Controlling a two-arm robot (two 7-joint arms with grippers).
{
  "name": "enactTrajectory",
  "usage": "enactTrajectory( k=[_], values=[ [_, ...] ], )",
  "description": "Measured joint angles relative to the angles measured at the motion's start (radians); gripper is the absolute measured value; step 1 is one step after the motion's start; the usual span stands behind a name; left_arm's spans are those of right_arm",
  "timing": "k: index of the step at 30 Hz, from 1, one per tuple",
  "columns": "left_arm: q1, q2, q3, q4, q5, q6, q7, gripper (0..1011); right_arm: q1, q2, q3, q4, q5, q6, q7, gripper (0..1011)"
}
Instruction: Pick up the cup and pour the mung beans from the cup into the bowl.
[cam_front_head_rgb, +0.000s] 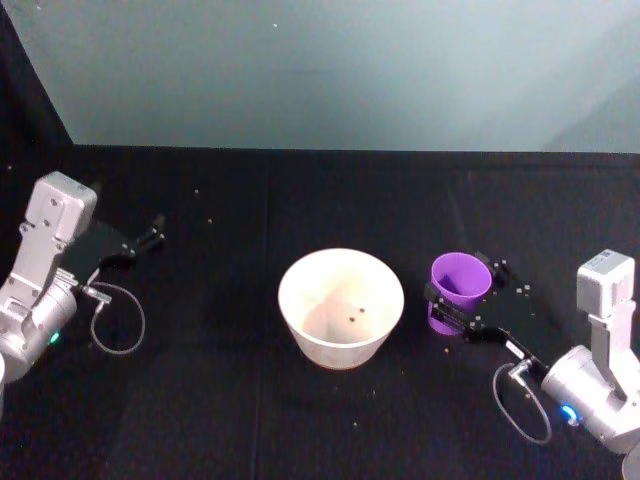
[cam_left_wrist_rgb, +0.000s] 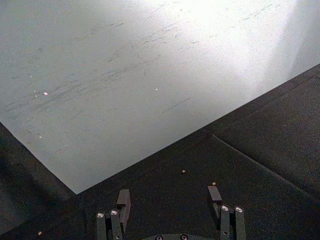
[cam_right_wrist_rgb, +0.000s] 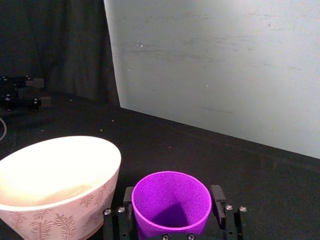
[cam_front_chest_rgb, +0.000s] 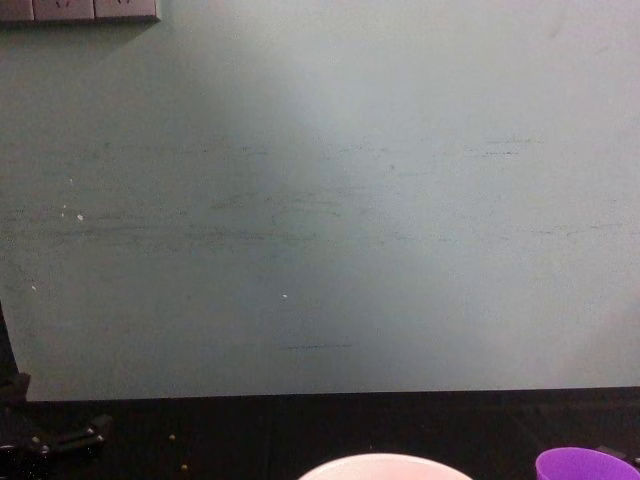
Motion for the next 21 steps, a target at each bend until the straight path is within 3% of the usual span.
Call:
enactTrajectory(
  k=[6, 14, 16, 21],
  values=[
    [0.0, 0.0, 0.0, 0.0, 0.0, 0.0, 0.0, 1011, -0.001, 0.001, -0.001, 0.0, 0.001, -0.001, 0.0, 818],
    [0.0, 0.0, 0.0, 0.0, 0.0, 0.0, 0.0, 1011, -0.001, 0.002, -0.001, -0.001, 0.002, -0.002, 0.0, 768],
    [0.0, 0.0, 0.0, 0.0, 0.0, 0.0, 0.0, 1011, -0.007, 0.005, 0.006, -0.018, -0.004, 0.004, -0.002, 760],
    [0.0, 0.0, 0.0, 0.0, 0.0, 0.0, 0.0, 1011, -0.023, 0.043, 0.044, -0.136, -0.017, 0.097, -0.021, 738]
  ],
)
